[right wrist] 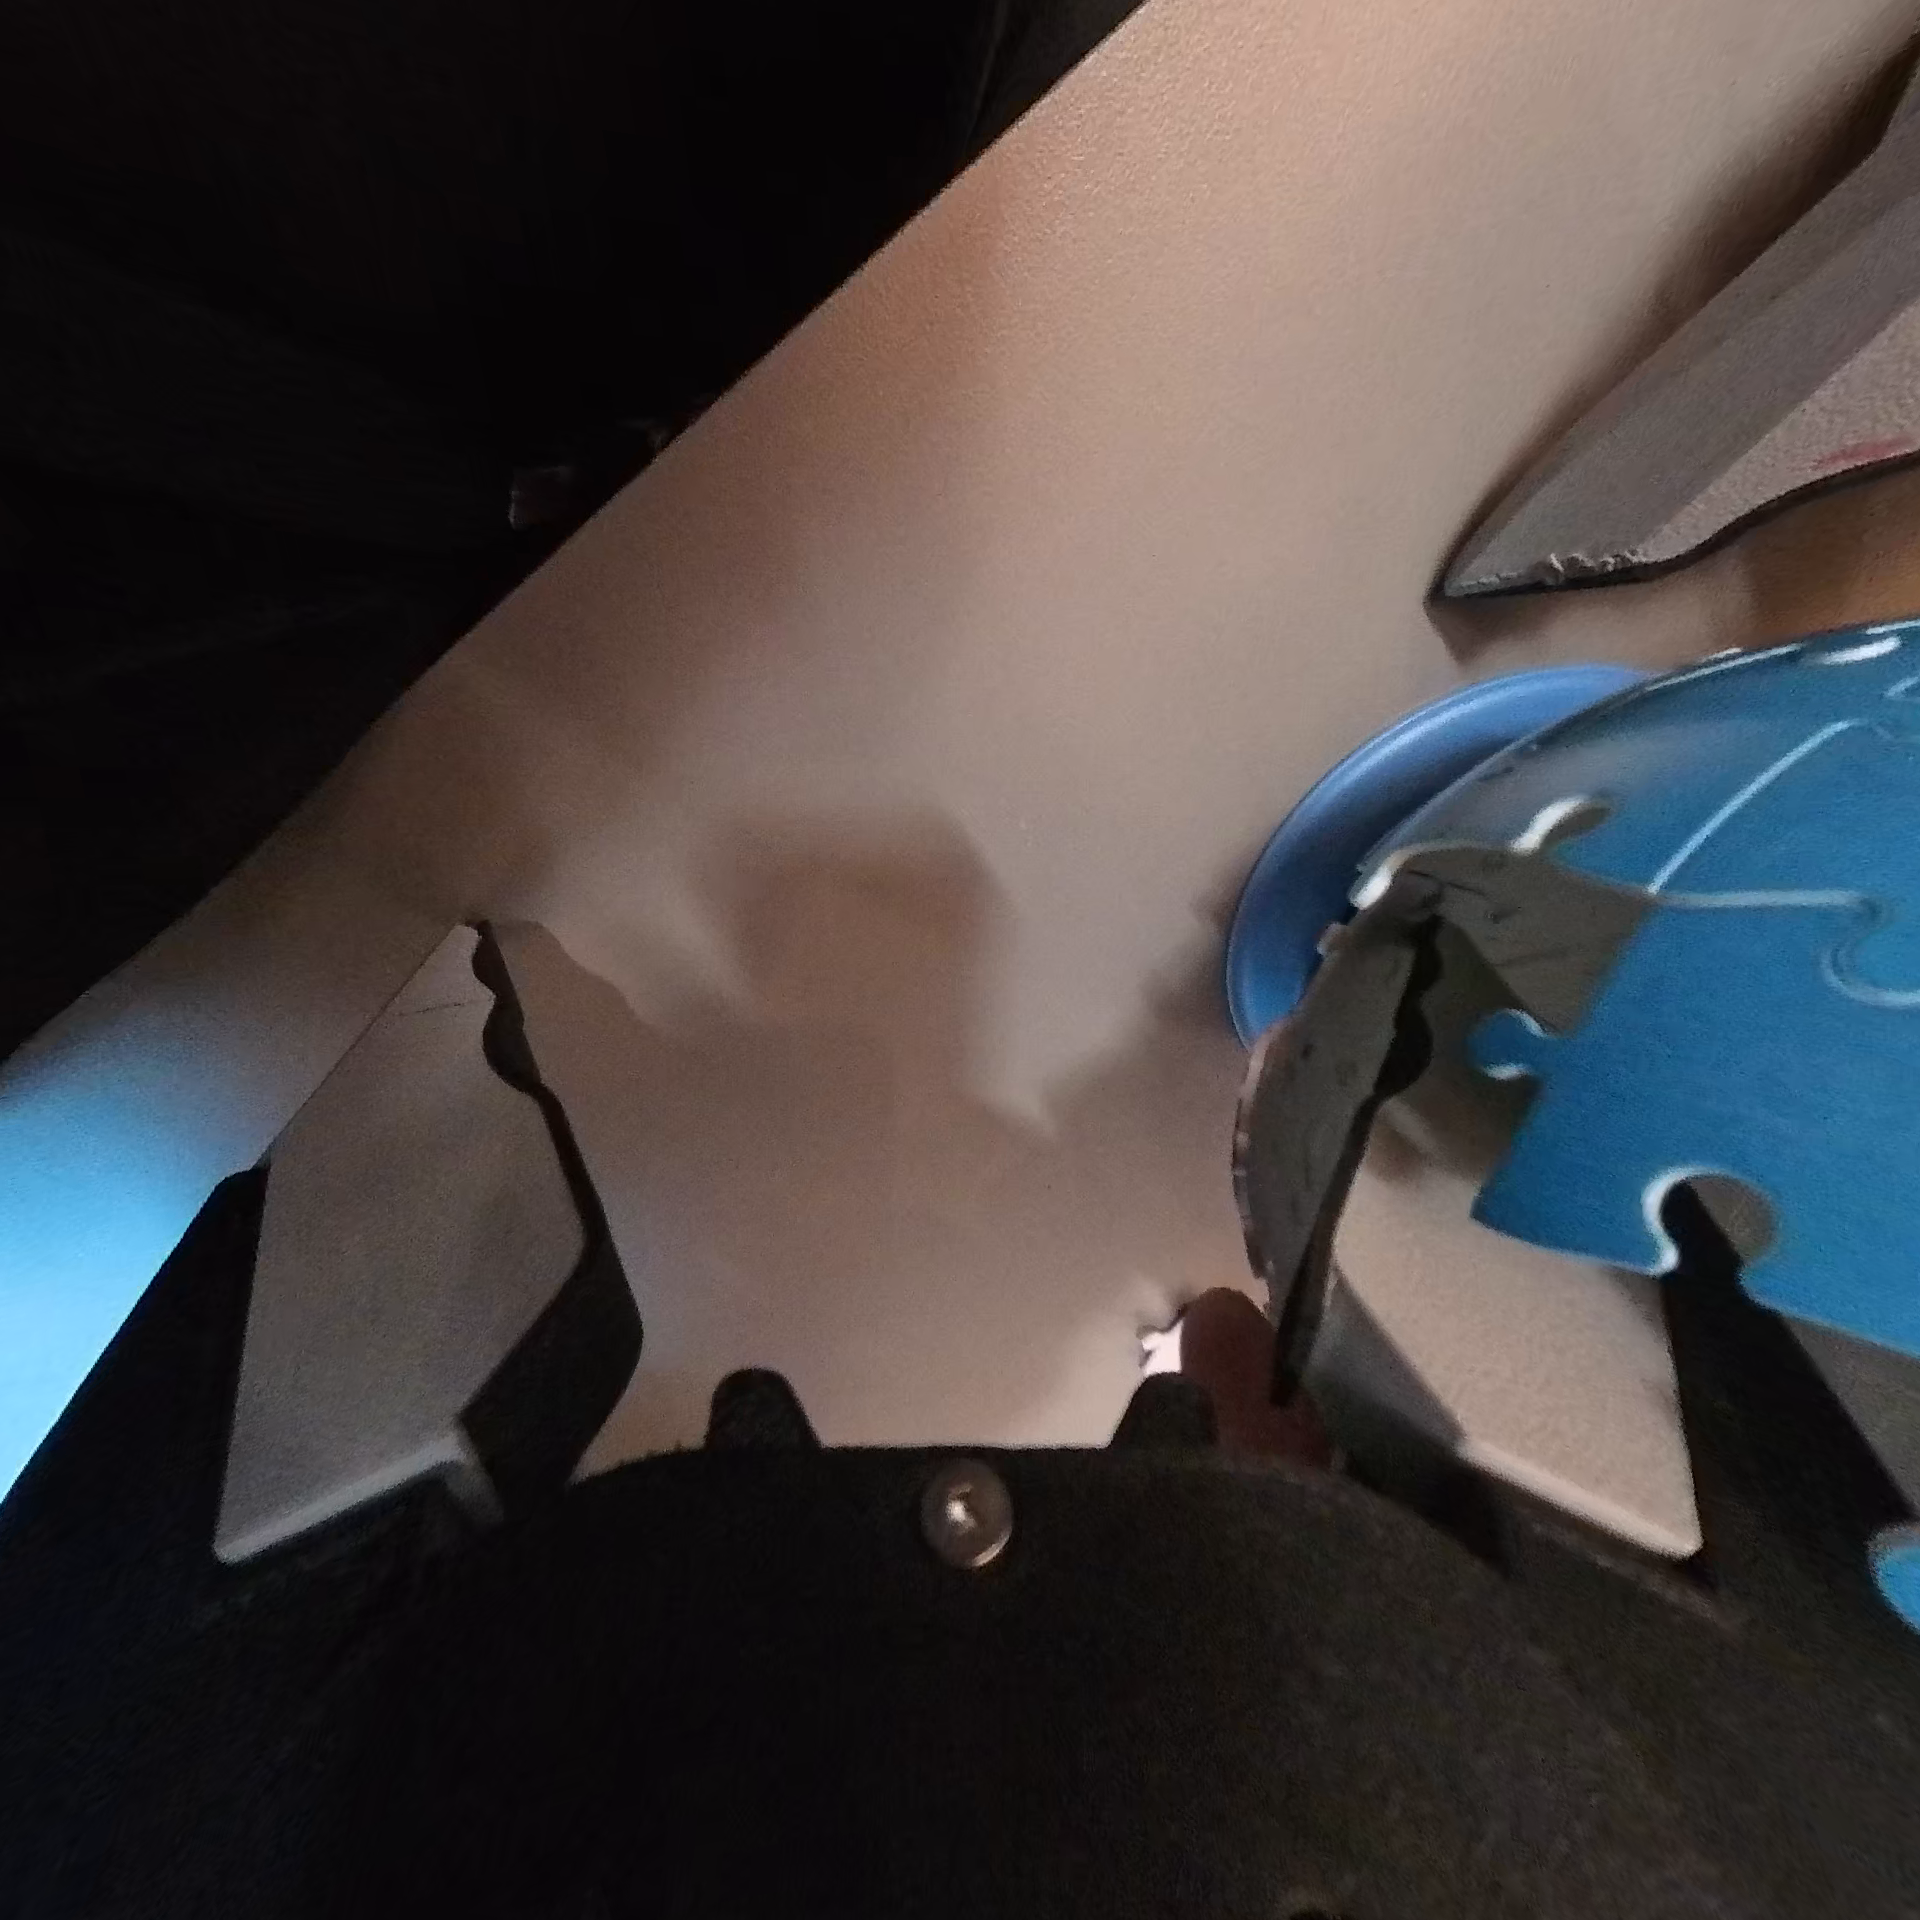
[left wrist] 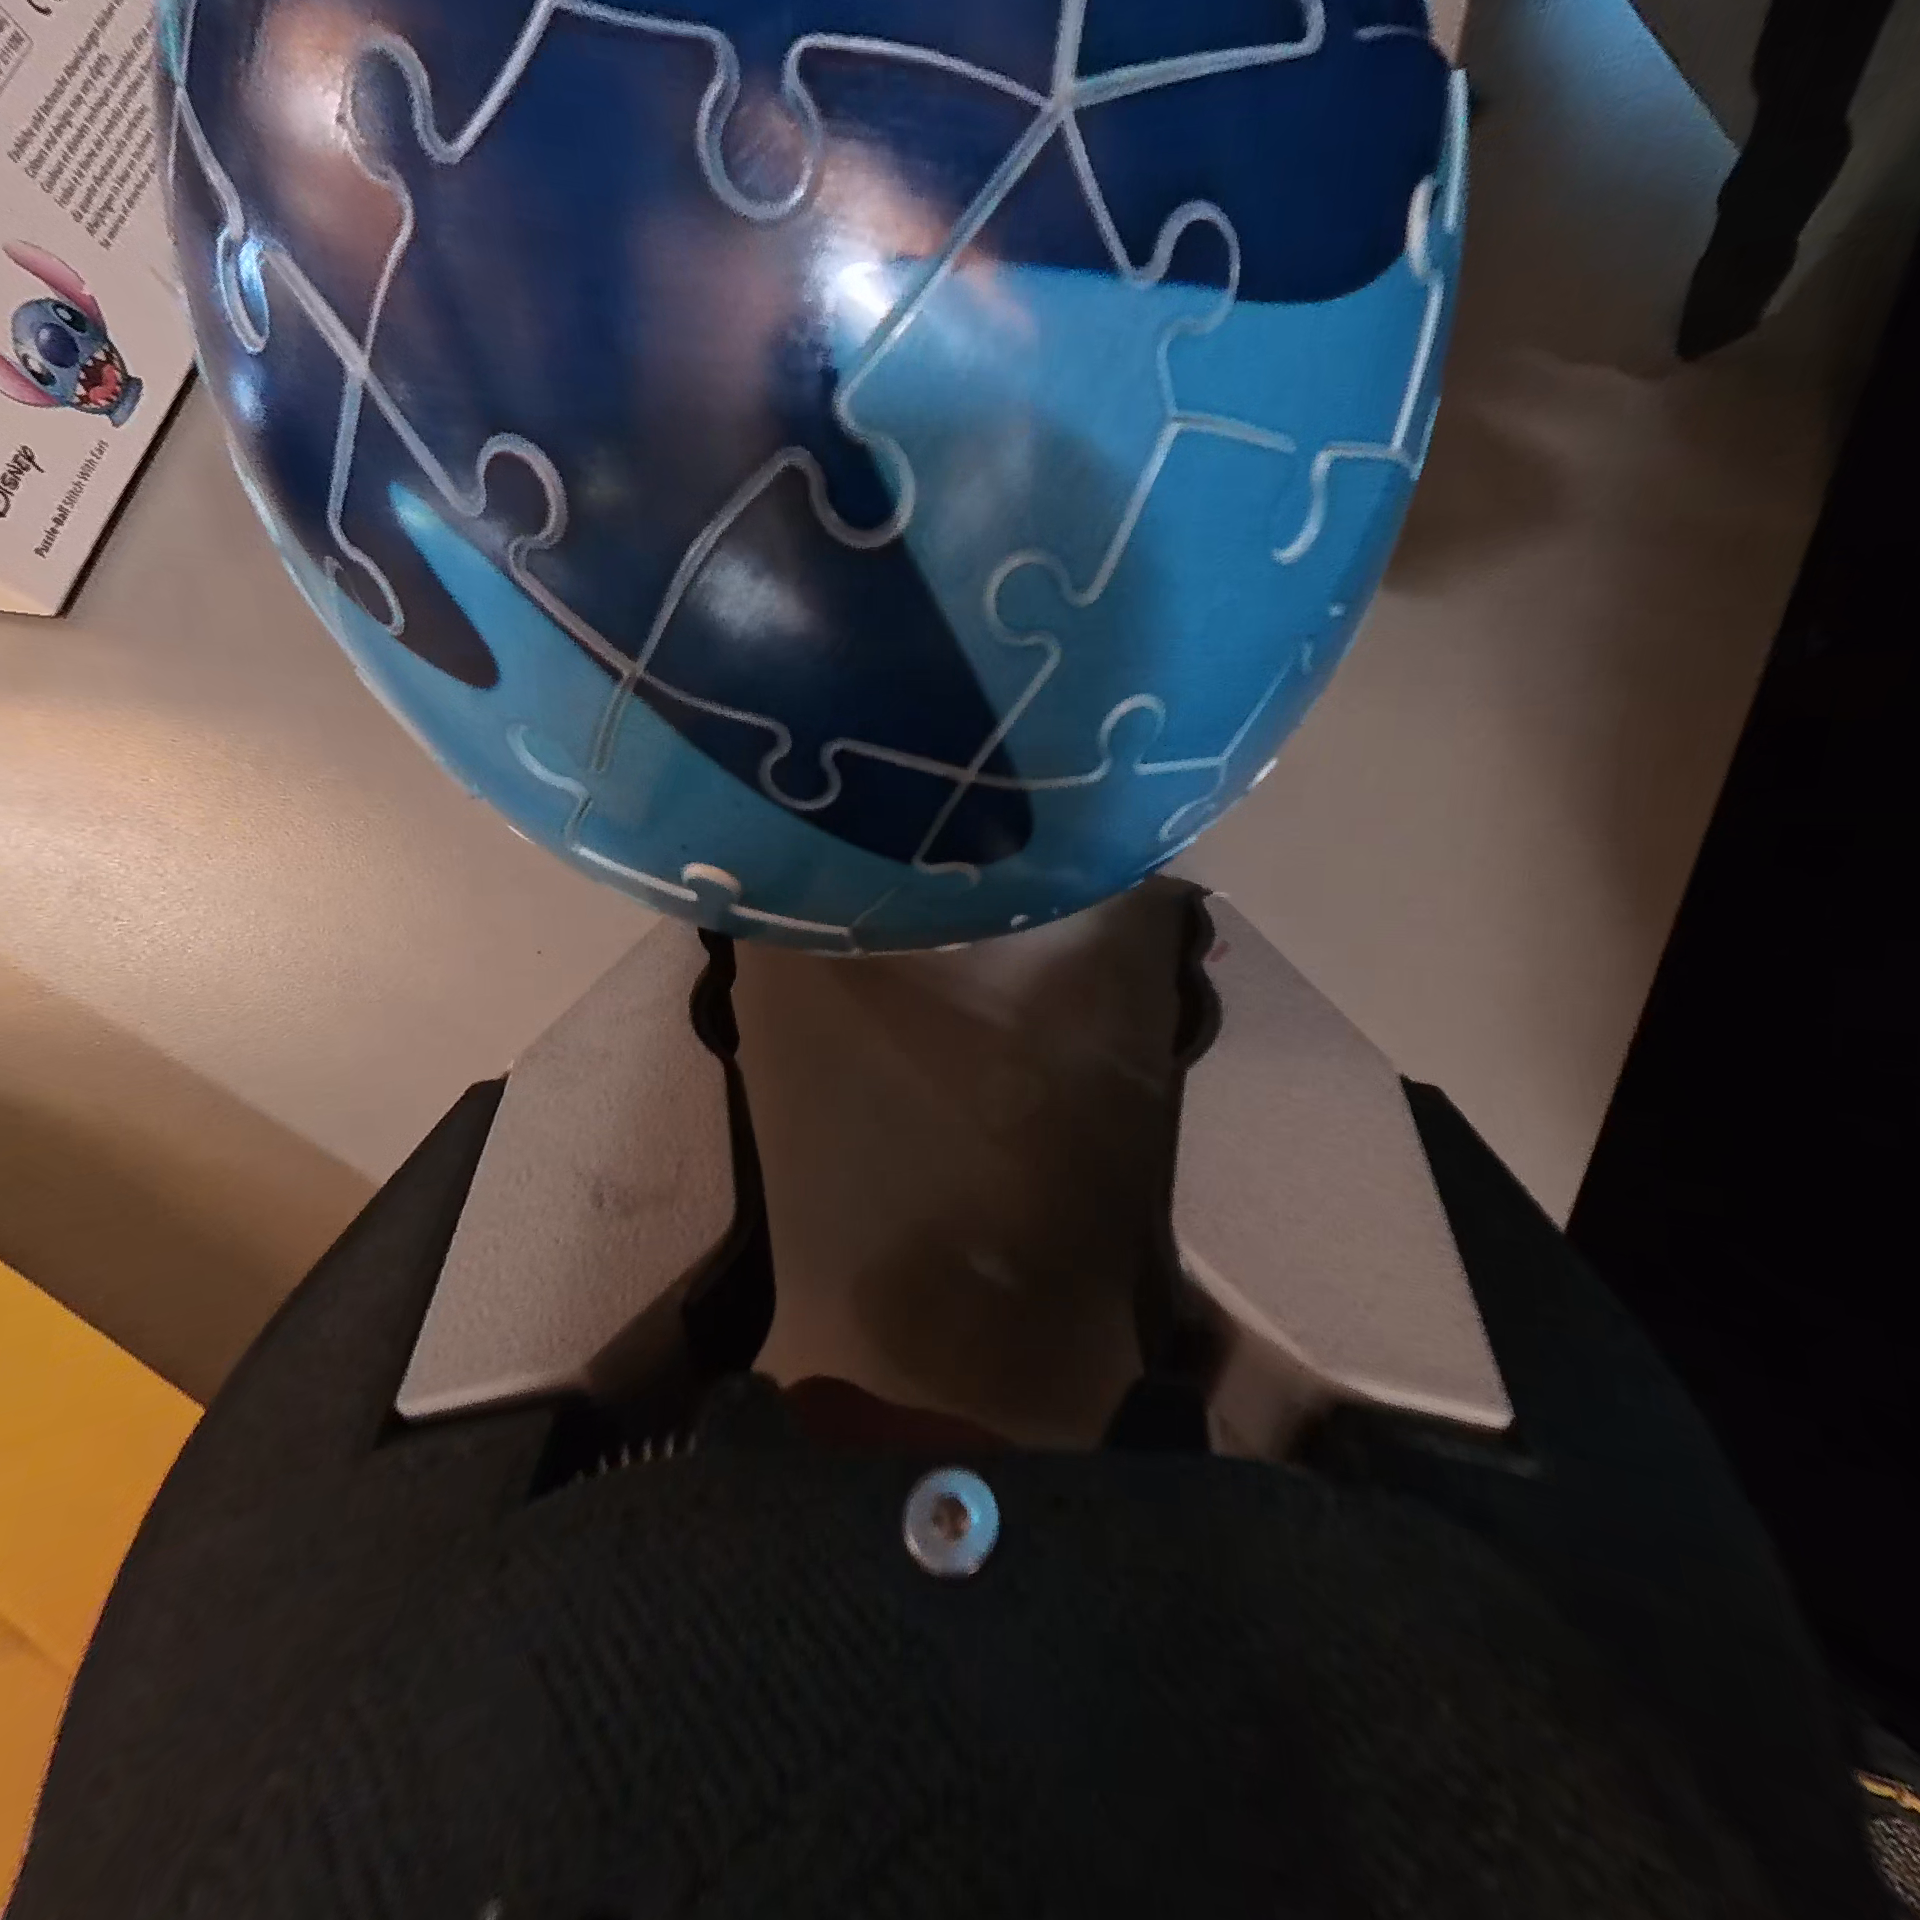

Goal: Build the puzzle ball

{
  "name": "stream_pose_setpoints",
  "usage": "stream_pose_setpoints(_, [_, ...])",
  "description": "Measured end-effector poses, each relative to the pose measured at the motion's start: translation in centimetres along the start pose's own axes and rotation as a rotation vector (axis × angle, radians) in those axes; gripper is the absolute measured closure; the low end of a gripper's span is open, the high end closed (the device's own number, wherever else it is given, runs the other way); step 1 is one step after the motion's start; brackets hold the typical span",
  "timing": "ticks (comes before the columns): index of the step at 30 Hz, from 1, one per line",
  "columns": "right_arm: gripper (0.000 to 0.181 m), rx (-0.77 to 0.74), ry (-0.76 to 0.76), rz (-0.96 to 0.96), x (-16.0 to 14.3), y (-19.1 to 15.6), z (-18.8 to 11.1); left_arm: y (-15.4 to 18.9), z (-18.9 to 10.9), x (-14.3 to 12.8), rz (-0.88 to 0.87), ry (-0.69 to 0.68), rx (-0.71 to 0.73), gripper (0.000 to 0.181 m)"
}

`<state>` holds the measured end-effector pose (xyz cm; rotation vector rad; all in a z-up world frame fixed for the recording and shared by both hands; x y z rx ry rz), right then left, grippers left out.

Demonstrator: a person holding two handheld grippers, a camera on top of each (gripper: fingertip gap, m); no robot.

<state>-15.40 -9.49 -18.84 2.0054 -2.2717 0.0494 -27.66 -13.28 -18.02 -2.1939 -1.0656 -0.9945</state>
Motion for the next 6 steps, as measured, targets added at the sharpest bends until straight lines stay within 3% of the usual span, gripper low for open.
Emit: stream_pose_setpoints(6, [0.022, -0.001, 0.001, 0.020, 0.12, 0.00, 0.00, 0.01, 0.01, 0.00, -0.003, -0.001, 0.003, 0.096])
Point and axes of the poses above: each gripper's, where its closed fingertips meet, z out along the fingers, x out of its top, y = z × x across the jaws, the point moved 4 cm from there along -z, back along the fingers, and after that the axes turned 4 degrees about y, right-handed, at the moved point
